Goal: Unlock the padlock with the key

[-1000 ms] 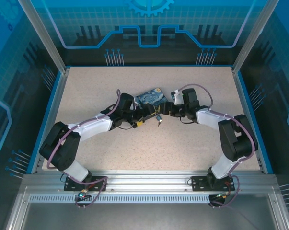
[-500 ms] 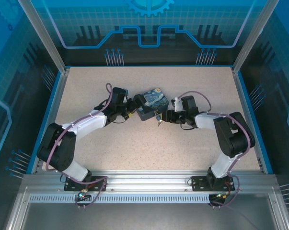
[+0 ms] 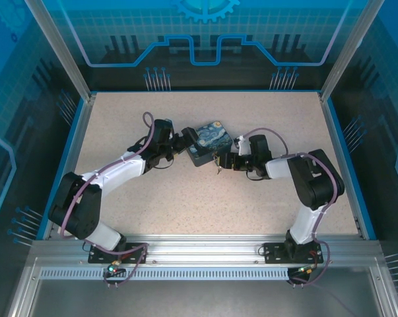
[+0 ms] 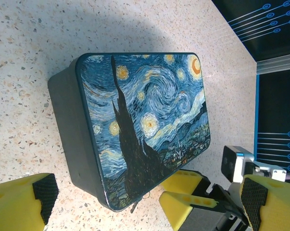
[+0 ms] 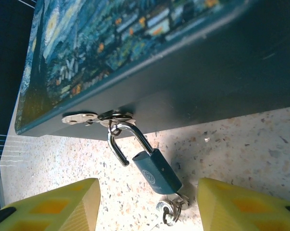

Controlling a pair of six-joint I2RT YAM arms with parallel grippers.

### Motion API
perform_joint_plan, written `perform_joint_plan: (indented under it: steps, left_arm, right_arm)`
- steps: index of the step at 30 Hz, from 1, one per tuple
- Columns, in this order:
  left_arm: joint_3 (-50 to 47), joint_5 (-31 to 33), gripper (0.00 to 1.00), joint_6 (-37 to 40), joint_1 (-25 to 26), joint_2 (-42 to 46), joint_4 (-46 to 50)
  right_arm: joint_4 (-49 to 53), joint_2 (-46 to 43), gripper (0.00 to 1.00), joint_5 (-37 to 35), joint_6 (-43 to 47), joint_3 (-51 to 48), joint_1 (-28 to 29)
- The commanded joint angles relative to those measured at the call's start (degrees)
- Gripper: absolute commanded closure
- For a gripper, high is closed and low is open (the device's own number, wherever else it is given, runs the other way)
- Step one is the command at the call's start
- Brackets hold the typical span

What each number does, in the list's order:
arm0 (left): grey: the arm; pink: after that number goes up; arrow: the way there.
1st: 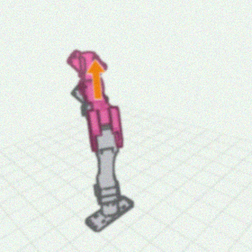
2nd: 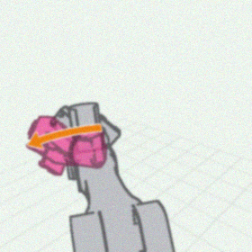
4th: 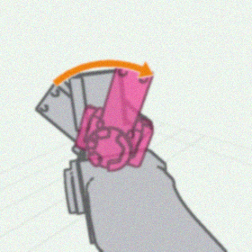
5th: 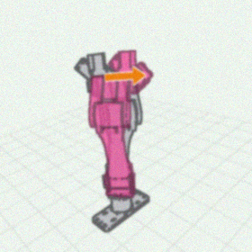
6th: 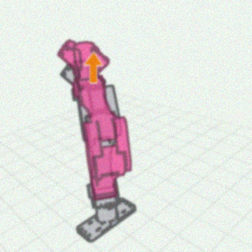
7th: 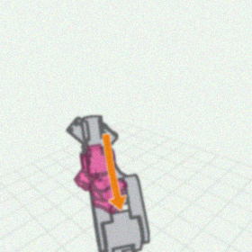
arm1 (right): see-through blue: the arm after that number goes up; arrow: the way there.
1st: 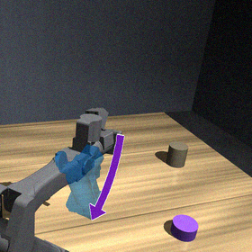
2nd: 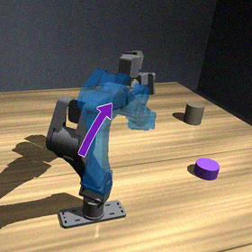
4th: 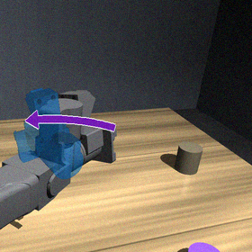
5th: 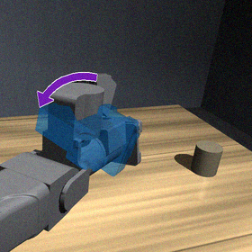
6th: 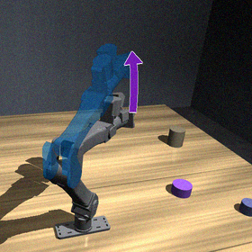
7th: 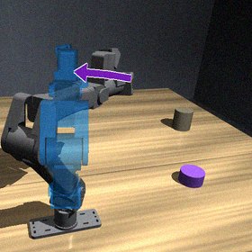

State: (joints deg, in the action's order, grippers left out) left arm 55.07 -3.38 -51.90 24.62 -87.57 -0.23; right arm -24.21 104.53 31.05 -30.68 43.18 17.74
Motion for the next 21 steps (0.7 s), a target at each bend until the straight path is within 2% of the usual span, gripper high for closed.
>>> perform_joint_plan:
  steps: [1, 9, 21]
  left_arm:
    - [1.36, 1.68, 0.01, 0.77, -0.33, 1.64, 0.60]
    - [1.01, 1.62, 0.01, 0.07, -0.31, 1.92, 0.20]
    - [0.61, 1.27, 0.01, -0.68, -0.35, 1.68, -0.92]
  right_arm:
    - [-3.40, 2.39, 0.45, 3.13, -1.36, 0.49, 0.37]
    - [-6.38, 4.80, 0.48, 5.96, -2.92, 0.83, 0.70]
    - [-5.52, 4.19, 0.63, 6.75, -2.32, 0.24, 0.76]
